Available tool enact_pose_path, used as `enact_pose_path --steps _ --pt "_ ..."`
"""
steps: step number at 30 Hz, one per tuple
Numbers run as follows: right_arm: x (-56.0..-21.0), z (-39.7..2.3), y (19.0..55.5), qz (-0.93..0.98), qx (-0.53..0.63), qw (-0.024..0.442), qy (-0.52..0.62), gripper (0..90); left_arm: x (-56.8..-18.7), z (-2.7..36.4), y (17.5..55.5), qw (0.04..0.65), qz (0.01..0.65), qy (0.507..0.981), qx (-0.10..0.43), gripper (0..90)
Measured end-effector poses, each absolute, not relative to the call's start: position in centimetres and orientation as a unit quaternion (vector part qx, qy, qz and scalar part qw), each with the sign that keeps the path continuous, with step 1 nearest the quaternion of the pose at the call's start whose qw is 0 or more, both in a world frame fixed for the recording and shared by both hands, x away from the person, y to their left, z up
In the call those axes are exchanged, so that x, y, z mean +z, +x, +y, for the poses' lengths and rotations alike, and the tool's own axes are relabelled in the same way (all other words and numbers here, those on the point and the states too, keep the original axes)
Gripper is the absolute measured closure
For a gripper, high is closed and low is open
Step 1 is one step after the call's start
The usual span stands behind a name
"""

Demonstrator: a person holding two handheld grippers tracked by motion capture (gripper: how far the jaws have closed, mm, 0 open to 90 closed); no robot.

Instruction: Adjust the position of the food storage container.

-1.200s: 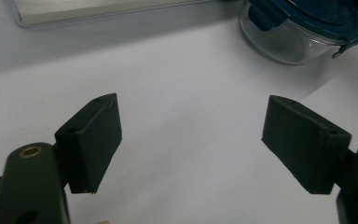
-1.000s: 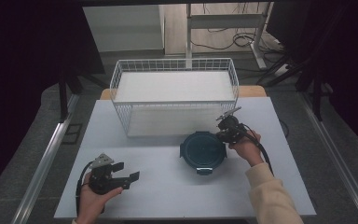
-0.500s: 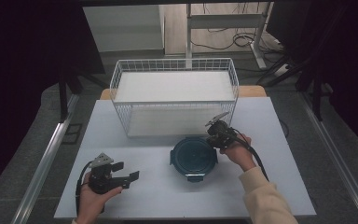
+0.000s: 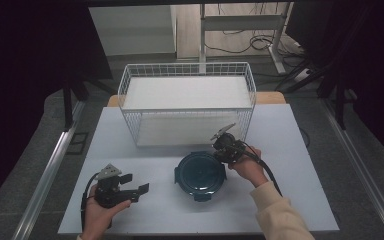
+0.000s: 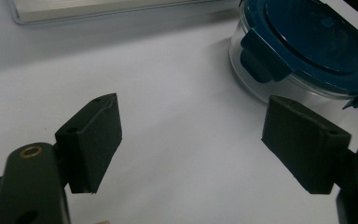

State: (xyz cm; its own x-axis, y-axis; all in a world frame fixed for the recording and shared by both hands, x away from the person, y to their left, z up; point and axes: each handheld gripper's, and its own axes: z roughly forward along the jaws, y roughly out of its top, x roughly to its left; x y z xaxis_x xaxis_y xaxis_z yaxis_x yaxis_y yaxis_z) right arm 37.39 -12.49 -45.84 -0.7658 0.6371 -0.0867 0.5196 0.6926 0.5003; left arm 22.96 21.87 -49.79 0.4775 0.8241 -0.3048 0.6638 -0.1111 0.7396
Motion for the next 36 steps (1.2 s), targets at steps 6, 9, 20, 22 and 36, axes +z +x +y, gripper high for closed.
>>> enact_pose_path --steps 6,9,20,22,36 --pt "-45.8 -12.1 36.5 0.914 0.229 0.125 0.312 90.0 -49.8 21.8 23.0 0.437 0.503 0.740 0.091 19.8" --pt "-45.9 -11.9 36.3 0.914 0.230 0.122 0.311 90.0 -49.8 21.7 23.0 0.436 0.502 0.741 0.091 19.9" --pt "-46.0 -11.4 35.7 0.915 0.239 0.106 0.308 90.0 -49.8 21.8 22.9 0.437 0.502 0.741 0.091 19.9" --pt "-46.0 -11.4 35.6 0.915 0.240 0.108 0.305 90.0 -49.8 21.7 22.9 0.437 0.502 0.741 0.090 19.8" --pt "-43.3 -14.7 31.1 0.880 0.338 0.150 0.296 89.9 -49.7 22.0 22.6 0.440 0.503 0.737 0.097 19.8"
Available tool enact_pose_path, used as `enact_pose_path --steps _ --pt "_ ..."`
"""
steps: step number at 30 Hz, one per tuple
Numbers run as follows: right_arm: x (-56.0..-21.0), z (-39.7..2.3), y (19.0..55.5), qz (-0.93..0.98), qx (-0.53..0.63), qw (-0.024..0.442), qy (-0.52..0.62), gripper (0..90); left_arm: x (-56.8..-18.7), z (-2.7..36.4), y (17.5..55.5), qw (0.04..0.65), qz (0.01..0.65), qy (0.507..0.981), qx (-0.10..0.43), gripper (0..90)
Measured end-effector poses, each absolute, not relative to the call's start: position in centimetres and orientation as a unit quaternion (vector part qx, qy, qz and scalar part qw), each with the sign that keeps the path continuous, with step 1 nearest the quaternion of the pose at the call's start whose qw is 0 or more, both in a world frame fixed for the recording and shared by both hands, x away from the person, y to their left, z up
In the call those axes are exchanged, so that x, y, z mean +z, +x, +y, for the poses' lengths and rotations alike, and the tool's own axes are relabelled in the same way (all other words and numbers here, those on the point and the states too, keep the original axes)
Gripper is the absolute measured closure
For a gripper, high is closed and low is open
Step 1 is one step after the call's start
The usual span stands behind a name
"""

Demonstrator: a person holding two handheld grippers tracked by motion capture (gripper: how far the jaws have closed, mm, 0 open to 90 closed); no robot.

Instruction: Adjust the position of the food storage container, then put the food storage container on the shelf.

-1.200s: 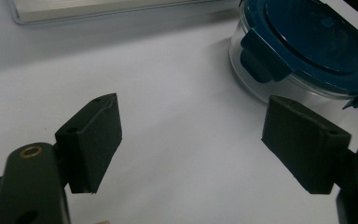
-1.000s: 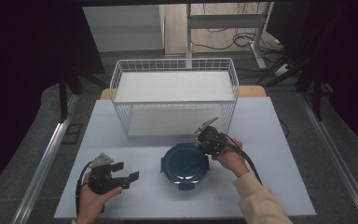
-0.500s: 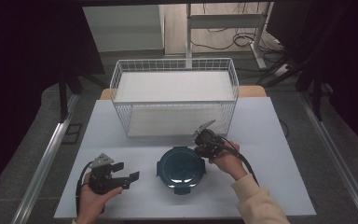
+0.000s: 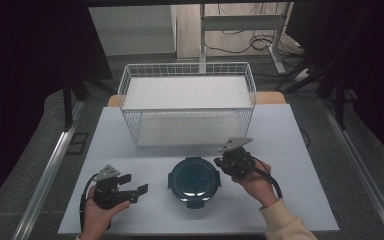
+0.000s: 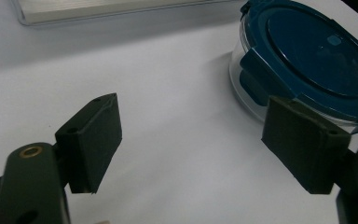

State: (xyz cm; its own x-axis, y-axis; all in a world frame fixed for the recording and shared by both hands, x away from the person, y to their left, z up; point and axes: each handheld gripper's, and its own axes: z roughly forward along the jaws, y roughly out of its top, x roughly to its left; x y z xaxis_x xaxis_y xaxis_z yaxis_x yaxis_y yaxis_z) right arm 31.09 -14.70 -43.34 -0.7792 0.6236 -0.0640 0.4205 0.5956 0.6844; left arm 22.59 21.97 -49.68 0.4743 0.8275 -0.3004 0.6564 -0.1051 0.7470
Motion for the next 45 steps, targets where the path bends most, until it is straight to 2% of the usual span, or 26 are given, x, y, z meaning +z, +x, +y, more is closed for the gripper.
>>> enact_pose_path --steps 3,5,6,7,8,12,15,20,30,45 --pt "-43.4 -15.8 29.9 0.874 0.355 0.142 0.301 89.8 -49.5 21.8 22.5 0.442 0.502 0.737 0.099 19.8" --pt "-44.1 -17.6 28.6 0.864 0.380 0.114 0.309 88.1 -49.4 21.7 22.2 0.444 0.499 0.737 0.104 19.8" --pt "-44.5 -18.3 28.2 0.860 0.387 0.108 0.314 83.4 -49.4 21.7 22.2 0.443 0.498 0.738 0.104 19.8" --pt "-44.9 -18.9 27.8 0.855 0.394 0.101 0.320 74.5 -49.4 21.6 22.2 0.443 0.498 0.738 0.105 19.8" --pt "-44.9 -18.9 27.8 0.855 0.394 0.101 0.320 74.5 -49.4 21.6 22.2 0.443 0.498 0.738 0.105 19.8" --pt "-47.0 -20.7 27.1 0.839 0.402 0.086 0.357 37.6 -49.5 21.4 22.1 0.440 0.496 0.741 0.107 19.8" --pt "-47.4 -20.9 27.3 0.828 0.414 0.066 0.372 29.4 -49.4 21.5 22.0 0.442 0.494 0.741 0.108 19.7" --pt "-47.5 -20.8 27.4 0.822 0.426 0.062 0.372 24.9 -49.4 21.6 21.9 0.443 0.494 0.741 0.107 19.6" --pt "-47.2 -20.8 27.4 0.820 0.427 0.070 0.375 22.7 -49.3 21.1 21.7 0.445 0.487 0.744 0.105 19.5" --pt "-46.6 -19.8 28.0 0.798 0.436 0.047 0.414 17.1 -47.7 19.4 23.2 0.466 0.492 0.734 0.049 18.0"
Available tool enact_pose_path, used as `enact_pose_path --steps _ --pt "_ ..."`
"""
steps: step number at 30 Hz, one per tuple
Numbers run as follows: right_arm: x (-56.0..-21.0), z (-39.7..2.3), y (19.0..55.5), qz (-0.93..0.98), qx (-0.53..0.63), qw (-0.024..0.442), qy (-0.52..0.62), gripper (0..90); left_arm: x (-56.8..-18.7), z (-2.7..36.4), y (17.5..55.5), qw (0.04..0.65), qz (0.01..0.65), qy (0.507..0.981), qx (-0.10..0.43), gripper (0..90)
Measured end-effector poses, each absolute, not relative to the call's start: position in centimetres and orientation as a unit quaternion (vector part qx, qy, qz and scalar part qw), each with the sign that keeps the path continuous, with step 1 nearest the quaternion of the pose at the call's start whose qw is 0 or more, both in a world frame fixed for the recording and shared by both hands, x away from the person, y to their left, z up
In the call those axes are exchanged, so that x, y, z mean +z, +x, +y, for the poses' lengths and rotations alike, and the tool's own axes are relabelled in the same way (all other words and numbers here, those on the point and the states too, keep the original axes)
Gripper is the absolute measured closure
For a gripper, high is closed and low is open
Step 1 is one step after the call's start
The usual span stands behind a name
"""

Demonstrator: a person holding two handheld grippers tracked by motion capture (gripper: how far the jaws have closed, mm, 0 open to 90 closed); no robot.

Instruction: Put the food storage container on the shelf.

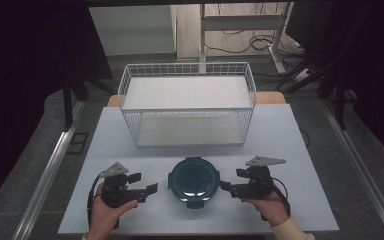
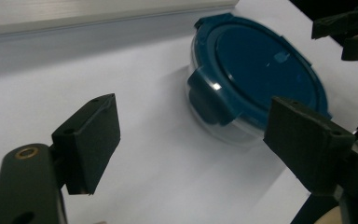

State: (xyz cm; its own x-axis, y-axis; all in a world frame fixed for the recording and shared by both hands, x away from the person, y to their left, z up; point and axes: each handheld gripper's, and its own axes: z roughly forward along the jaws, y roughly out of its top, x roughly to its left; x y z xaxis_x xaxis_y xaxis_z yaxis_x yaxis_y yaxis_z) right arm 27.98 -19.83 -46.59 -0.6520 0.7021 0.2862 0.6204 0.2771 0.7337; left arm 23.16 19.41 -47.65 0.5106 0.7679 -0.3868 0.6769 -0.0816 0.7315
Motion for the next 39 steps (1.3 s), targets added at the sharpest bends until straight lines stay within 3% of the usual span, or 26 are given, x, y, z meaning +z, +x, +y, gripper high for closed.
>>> enact_pose_path --steps 16,28,39 --pt "-47.2 -17.4 29.9 0.784 0.436 -0.007 0.442 12.8 -49.0 17.2 26.0 0.489 0.525 0.692 -0.073 14.0" --pt "-47.8 -16.8 29.6 0.785 0.434 -0.022 0.441 12.7 -49.9 16.7 26.1 0.477 0.524 0.701 -0.078 14.5" --pt "-49.2 -16.2 30.2 0.779 0.423 -0.058 0.459 11.1 -50.8 15.7 26.9 0.476 0.527 0.695 -0.114 15.0"
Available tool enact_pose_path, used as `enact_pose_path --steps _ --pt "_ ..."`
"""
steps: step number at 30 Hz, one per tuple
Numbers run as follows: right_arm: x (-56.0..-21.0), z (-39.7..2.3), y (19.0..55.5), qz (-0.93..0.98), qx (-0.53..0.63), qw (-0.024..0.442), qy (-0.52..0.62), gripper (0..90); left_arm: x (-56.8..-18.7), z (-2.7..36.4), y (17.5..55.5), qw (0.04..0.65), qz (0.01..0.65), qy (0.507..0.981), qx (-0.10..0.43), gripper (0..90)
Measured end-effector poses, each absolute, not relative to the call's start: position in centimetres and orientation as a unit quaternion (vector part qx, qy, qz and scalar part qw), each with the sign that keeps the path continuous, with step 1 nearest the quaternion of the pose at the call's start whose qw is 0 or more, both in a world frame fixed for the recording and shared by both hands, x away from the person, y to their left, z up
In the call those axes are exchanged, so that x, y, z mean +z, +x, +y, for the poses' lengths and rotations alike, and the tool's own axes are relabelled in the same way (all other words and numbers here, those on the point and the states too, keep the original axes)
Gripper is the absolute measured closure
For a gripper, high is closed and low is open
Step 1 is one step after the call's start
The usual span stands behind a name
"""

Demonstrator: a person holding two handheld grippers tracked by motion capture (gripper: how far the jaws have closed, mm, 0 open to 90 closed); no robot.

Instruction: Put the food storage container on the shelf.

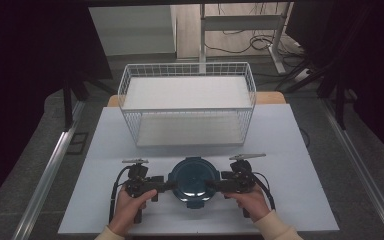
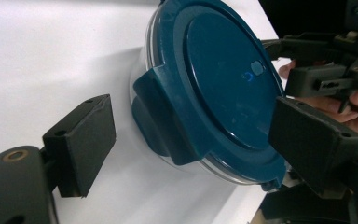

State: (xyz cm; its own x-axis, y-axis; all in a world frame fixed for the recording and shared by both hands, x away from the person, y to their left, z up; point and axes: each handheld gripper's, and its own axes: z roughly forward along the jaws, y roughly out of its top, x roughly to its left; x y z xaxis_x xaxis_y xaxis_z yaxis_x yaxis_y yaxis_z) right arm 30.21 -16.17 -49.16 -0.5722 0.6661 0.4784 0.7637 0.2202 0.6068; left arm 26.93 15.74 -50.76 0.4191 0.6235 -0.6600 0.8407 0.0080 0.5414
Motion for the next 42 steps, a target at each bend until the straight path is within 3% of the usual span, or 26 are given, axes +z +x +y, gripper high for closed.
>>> enact_pose_path --steps 3,8,12,13,17,26,42 --pt "-49.9 -16.1 30.5 -0.765 -0.426 0.094 -0.474 11.1 -51.3 15.6 27.2 0.482 0.527 0.684 -0.148 15.7" --pt "-50.3 -15.7 30.6 -0.759 -0.418 0.113 -0.485 16.0 -52.2 15.0 27.5 0.475 0.529 0.681 -0.177 18.3" --pt "-50.3 -15.7 30.5 -0.758 -0.415 0.113 -0.491 18.9 -52.2 14.9 27.5 0.464 0.537 0.684 -0.169 24.0" --pt "-50.4 -16.1 30.7 -0.746 -0.418 0.125 -0.503 23.4 -52.1 14.8 27.4 0.460 0.544 0.681 -0.167 28.1" --pt "-50.5 -16.8 30.8 -0.726 -0.427 0.147 -0.518 30.0 -52.1 14.9 27.4 0.461 0.550 0.676 -0.169 30.6" --pt "-50.1 -17.5 29.8 -0.713 -0.454 0.147 -0.514 39.5 -51.6 14.9 26.6 0.467 0.554 0.671 -0.157 35.7" --pt "-49.3 -17.9 28.9 -0.726 -0.476 0.123 -0.482 44.1 -50.8 14.9 25.6 0.479 0.549 0.670 -0.140 41.7"
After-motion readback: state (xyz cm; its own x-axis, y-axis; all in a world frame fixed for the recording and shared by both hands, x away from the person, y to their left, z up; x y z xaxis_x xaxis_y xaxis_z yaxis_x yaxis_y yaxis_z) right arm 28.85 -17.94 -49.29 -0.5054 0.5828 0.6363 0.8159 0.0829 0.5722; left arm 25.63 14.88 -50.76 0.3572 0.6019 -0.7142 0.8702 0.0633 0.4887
